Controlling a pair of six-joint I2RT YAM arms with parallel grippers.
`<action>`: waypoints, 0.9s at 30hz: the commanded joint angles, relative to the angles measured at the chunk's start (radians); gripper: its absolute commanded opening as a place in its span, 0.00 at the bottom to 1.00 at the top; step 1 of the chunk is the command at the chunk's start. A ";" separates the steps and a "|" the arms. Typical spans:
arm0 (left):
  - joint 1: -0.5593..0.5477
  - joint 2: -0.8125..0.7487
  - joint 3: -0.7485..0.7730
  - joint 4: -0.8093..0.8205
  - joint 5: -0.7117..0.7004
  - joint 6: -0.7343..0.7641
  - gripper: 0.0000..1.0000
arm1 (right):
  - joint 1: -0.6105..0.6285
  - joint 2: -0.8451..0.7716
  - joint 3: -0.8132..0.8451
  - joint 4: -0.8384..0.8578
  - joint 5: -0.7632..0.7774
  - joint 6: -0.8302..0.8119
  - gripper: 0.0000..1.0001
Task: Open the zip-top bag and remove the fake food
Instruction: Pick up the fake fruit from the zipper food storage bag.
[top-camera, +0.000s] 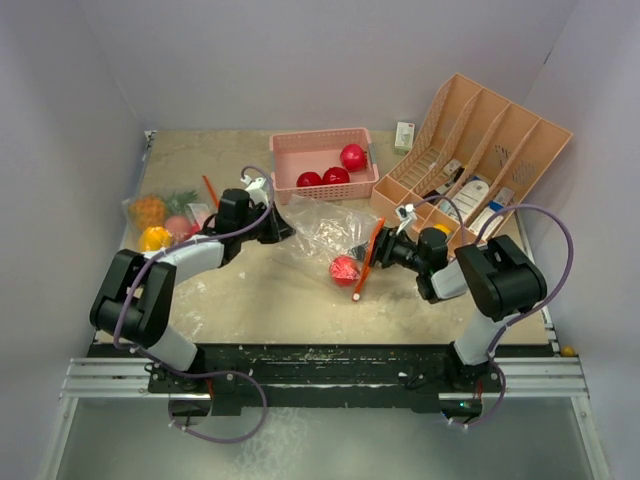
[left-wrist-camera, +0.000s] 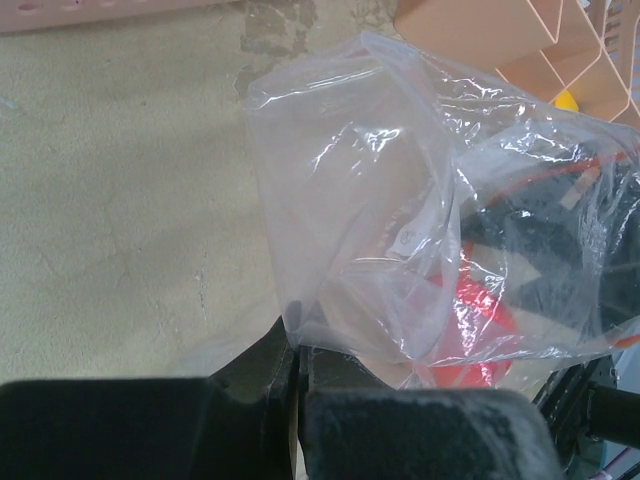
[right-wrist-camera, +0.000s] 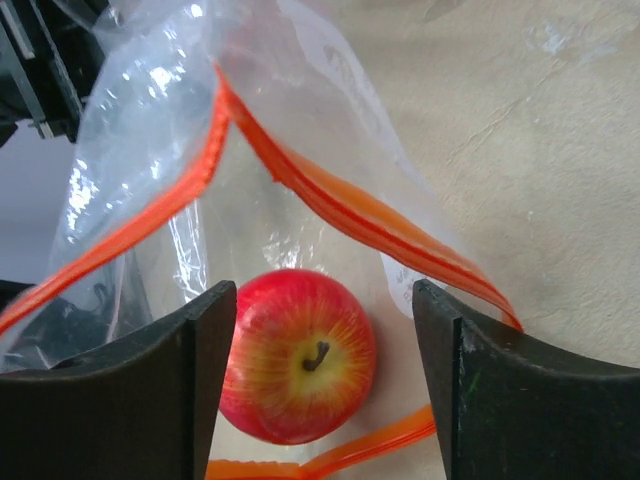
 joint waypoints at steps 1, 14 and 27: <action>-0.004 0.010 -0.004 0.066 -0.014 0.007 0.00 | 0.052 0.008 -0.018 0.060 -0.033 -0.038 0.76; -0.002 0.032 -0.008 0.081 -0.011 -0.002 0.00 | 0.187 0.001 -0.003 -0.066 0.067 -0.141 0.86; 0.002 0.050 -0.018 0.096 -0.011 -0.008 0.00 | 0.222 0.013 0.041 -0.192 0.091 -0.205 0.82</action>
